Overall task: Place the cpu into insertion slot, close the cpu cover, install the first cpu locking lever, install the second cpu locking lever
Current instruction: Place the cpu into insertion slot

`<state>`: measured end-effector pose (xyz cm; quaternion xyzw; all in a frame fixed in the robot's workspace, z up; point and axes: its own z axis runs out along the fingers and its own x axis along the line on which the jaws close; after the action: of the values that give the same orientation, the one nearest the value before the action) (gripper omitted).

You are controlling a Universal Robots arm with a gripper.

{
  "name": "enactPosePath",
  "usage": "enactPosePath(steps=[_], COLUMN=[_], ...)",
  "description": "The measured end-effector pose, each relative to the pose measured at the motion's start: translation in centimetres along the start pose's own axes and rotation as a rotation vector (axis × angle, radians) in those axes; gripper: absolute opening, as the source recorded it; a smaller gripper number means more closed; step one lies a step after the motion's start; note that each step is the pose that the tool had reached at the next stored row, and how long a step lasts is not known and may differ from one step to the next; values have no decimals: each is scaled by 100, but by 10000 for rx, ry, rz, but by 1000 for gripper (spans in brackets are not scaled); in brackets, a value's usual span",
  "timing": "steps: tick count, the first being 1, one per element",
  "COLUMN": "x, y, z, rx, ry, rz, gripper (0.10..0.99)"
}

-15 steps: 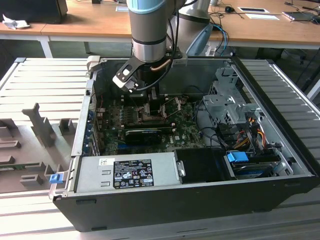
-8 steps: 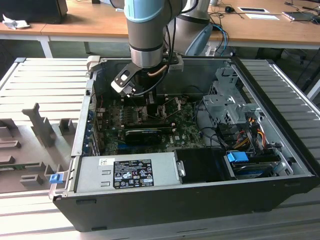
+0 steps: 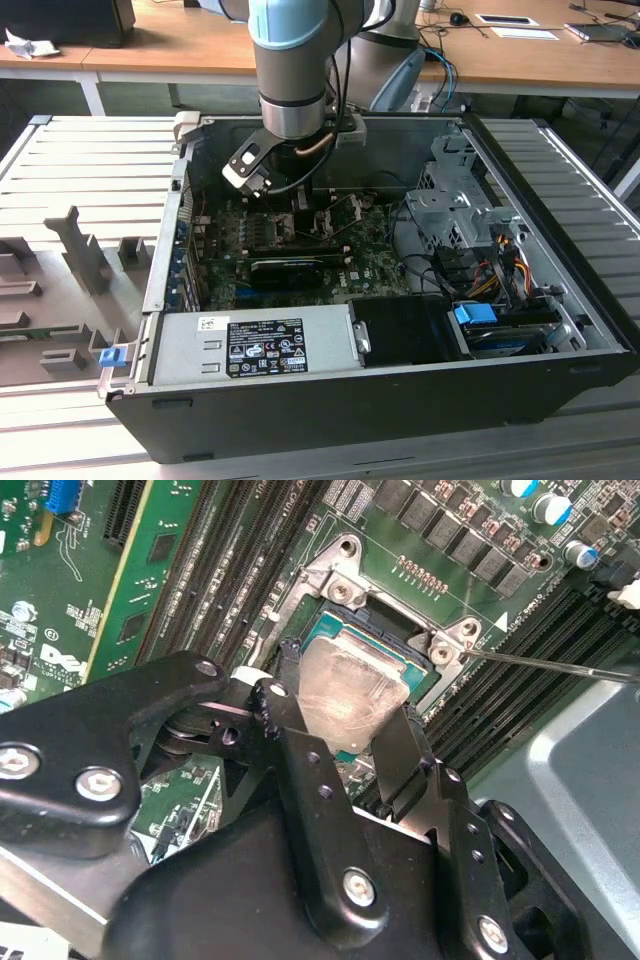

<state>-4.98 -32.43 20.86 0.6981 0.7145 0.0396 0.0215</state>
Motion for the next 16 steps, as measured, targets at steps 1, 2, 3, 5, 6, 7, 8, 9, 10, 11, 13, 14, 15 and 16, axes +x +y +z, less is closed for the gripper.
enactPosePath(steps=[1,2,3,5,6,7,8,9,10,11,13,14,15,16], x=[1,3,6,17,21,26,31,35,39,41,43,43,43,43], y=[-1,-1,-2,1,2,5,6,8,10,11,11,10,9,9], z=[5,8,11,28,37,43,46,49,54,57,71,79,84,85], rx=[1,1,1,0,1,1,1,0,-1,0,0,0,1,3], ry=[-4,-7,-9,-13,-17,-21,-25,-27,-30,-34,-35,-35,-38,-38], rz=[26,46,54,57,57,56,56,57,56,55,55,56,56,56], gripper=[529,529,529,529,529,529,529,529,529,529,529,529,529,529])
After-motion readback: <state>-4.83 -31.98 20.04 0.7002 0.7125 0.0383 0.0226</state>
